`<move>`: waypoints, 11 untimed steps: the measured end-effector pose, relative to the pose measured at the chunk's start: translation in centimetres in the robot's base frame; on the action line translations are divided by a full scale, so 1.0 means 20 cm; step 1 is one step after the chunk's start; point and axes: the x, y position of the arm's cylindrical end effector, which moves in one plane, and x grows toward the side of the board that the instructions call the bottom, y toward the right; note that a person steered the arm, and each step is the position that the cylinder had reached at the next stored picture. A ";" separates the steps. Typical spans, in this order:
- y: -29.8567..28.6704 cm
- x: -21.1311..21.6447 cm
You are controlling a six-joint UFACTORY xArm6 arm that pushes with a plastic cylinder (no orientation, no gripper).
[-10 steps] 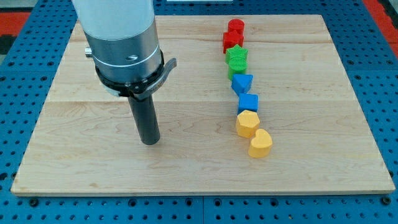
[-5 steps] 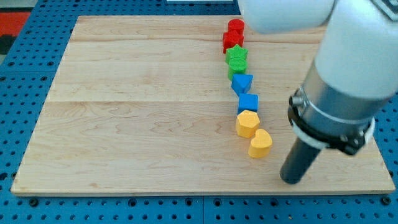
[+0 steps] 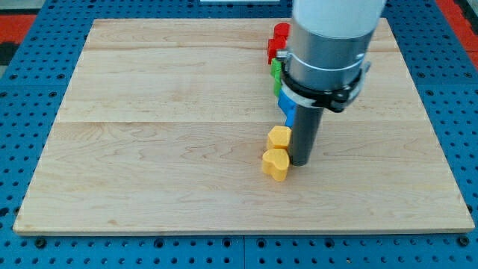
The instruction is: Move the yellow blocks to the center left
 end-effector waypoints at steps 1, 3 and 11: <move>0.08 -0.02; -0.15 -0.19; -0.55 0.09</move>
